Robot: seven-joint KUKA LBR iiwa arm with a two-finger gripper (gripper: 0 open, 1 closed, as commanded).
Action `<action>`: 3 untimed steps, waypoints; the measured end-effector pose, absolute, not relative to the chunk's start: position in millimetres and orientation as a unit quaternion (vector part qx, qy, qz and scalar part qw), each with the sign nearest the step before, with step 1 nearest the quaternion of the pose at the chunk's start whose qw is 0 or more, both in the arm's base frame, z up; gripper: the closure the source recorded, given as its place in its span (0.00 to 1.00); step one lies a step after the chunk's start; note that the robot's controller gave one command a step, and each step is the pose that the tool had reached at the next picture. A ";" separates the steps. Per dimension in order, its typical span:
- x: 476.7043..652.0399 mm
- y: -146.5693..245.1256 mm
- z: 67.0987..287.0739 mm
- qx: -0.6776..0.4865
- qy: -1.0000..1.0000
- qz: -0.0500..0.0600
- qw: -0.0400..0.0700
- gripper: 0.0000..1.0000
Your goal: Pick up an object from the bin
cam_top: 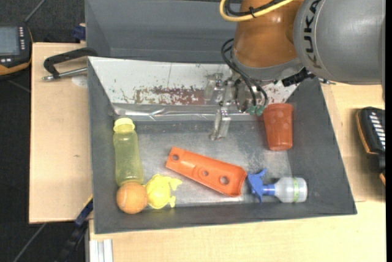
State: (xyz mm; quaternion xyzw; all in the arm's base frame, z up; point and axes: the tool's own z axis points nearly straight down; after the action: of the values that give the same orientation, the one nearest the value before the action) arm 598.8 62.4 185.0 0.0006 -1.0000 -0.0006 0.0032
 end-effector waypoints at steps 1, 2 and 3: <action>600.4 62.1 190.2 0.000 -1.000 -0.001 -0.001 0.00; 538.5 74.1 104.6 0.004 -1.000 -0.002 0.000 0.00; 570.2 83.8 104.6 -0.005 -1.000 -0.002 0.001 0.00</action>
Offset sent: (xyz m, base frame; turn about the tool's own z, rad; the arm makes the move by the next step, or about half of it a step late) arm -0.0853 0.0155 -0.1150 -0.0097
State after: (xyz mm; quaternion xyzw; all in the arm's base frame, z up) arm 570.2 83.8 104.6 -0.0052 -1.0000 -0.0015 0.0014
